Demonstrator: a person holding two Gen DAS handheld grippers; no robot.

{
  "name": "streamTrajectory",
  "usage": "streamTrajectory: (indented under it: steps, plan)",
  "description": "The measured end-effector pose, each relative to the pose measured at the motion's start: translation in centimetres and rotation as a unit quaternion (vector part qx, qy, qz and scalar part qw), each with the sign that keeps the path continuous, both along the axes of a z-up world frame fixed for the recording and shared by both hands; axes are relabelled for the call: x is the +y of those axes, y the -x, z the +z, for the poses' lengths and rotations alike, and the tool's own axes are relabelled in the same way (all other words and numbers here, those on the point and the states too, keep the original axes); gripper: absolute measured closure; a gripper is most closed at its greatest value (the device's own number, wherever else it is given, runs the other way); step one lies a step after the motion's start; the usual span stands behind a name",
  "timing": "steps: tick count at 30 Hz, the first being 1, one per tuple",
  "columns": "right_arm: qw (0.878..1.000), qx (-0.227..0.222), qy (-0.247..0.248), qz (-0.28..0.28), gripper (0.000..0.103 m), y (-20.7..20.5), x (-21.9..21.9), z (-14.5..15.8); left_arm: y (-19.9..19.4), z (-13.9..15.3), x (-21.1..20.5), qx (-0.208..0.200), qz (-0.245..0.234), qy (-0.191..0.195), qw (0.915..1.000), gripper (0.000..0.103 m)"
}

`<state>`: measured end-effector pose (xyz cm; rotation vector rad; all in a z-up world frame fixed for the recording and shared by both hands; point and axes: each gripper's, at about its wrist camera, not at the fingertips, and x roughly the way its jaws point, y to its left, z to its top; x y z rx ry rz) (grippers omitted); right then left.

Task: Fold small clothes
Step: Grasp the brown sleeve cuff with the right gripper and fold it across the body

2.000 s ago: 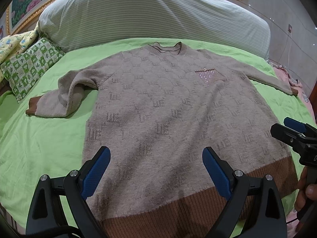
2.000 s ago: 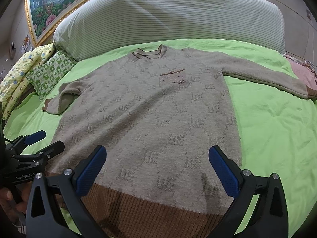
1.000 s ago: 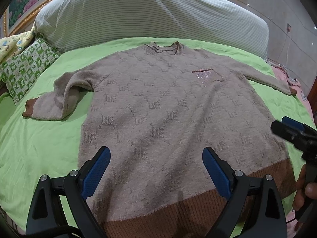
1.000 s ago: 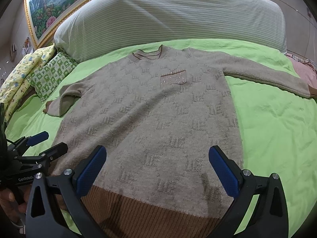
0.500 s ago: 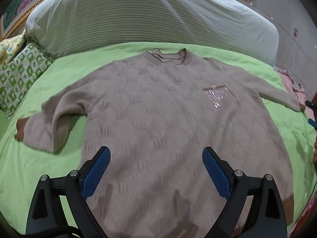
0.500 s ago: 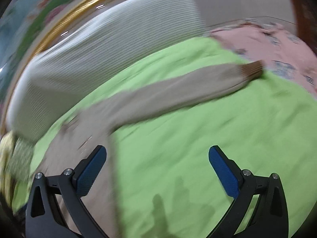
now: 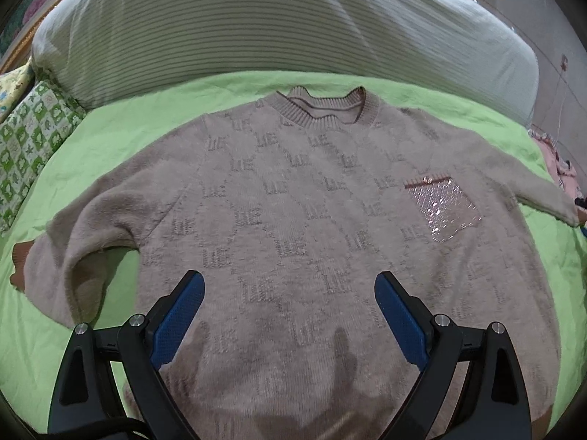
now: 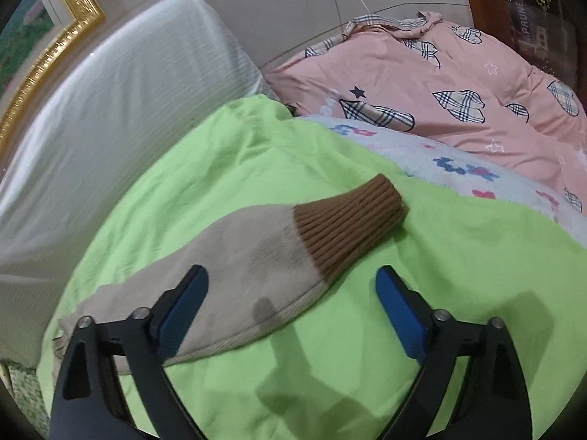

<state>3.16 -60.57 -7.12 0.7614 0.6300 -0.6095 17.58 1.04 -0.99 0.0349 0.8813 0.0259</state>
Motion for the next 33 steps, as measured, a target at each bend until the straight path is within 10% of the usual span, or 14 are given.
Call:
streamTrajectory:
  steps: [7,14,19,21,23,24,29,33]
  plan:
    - [1.0,-0.017,-0.006,0.001,0.092,-1.5,-0.7,-0.2,-0.6,-0.7,1.0,0.004,0.008,0.011,0.9999,0.008]
    - [0.977,-0.092,0.092,0.171,0.093,-8.1,12.1,8.0,0.6,0.6,2.5,-0.01,0.02,0.023,0.9995,0.008]
    - [0.904,-0.149,0.084,0.391,0.091,-14.6,29.1,12.7,1.3,1.7,4.0,-0.02,0.036,0.027,0.9988,0.008]
    - [0.865,-0.128,0.071,0.48,0.07,-16.4,36.2,12.1,1.3,1.7,4.9,-0.017,0.046,0.031,0.9983,0.008]
    - [0.844,-0.106,0.08,0.52,0.02,-16.8,40.6,10.9,1.2,1.7,5.6,-0.013,0.05,0.039,0.9979,0.008]
    - [0.838,-0.106,0.091,0.528,0.02,-16.6,41.9,10.6,1.1,1.6,5.8,-0.011,0.051,0.042,0.9977,0.008]
    - [0.849,-0.102,0.083,0.512,0.02,-15.4,40.9,9.2,-0.6,0.8,5.6,0.002,0.042,0.061,0.9973,0.008]
    - [0.886,-0.087,0.098,0.445,0.02,-13.1,35.7,8.4,-4.0,-0.4,4.1,0.026,0.024,0.107,0.9937,0.008]
